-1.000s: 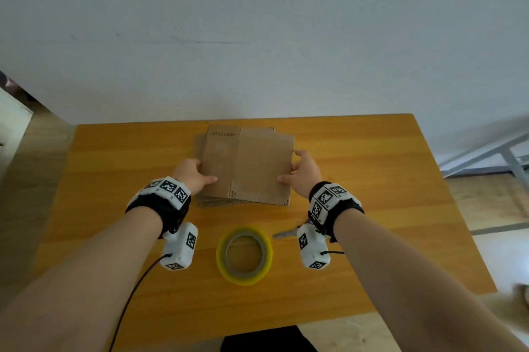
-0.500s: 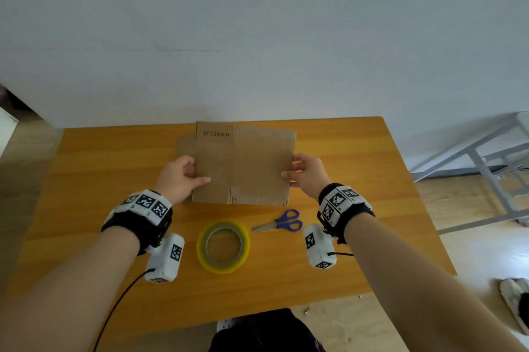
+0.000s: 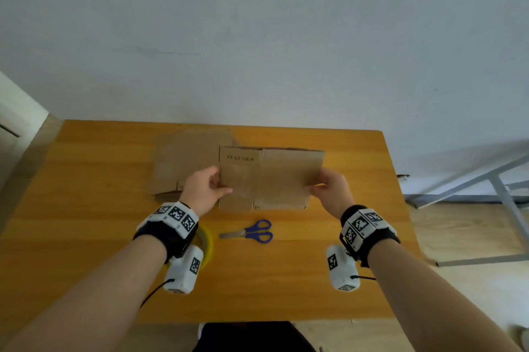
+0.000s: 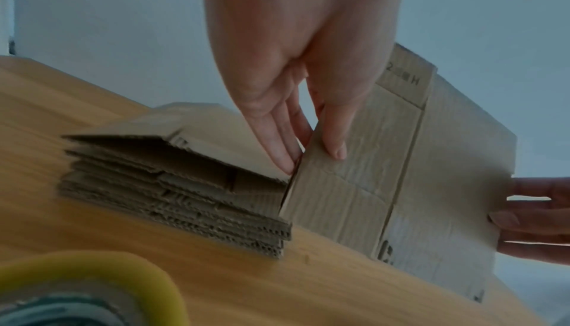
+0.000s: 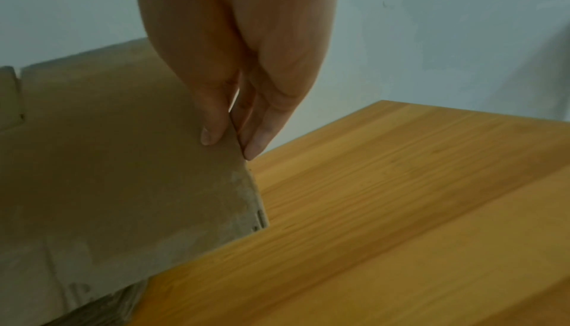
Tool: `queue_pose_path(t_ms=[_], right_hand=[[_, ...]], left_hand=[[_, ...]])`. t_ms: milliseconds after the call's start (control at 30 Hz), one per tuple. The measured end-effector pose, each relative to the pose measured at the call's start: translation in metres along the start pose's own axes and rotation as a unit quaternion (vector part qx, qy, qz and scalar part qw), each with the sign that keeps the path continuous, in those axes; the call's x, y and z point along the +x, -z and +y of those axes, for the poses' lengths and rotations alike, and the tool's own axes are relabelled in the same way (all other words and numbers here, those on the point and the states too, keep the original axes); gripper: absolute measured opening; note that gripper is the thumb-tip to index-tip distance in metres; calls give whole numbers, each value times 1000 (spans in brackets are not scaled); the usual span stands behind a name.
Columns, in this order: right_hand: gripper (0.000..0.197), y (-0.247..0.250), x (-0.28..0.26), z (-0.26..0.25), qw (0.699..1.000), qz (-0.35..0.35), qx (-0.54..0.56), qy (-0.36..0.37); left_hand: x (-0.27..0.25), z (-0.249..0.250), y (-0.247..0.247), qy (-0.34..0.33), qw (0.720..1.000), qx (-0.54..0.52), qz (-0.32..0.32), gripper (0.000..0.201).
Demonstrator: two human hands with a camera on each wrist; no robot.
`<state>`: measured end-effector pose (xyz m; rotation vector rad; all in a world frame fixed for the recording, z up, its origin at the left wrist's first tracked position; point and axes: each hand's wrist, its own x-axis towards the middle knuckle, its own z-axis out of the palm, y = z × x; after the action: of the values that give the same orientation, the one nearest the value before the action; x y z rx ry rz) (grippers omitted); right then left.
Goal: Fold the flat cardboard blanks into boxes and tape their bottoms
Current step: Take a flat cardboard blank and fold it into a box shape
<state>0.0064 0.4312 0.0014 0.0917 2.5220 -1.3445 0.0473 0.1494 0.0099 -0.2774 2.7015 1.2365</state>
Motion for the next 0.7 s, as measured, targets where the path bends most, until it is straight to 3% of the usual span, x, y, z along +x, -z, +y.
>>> queue_pose_path(t_ms=[400, 567, 700], right_hand=[[27, 24, 12, 55, 995, 28, -42, -80], [27, 22, 17, 62, 995, 31, -29, -87], [28, 15, 19, 62, 995, 34, -25, -87]], left_hand=[[19, 23, -68, 19, 998, 62, 8, 12], [28, 21, -79, 36, 999, 32, 6, 8], [29, 21, -83, 61, 997, -22, 32, 19]])
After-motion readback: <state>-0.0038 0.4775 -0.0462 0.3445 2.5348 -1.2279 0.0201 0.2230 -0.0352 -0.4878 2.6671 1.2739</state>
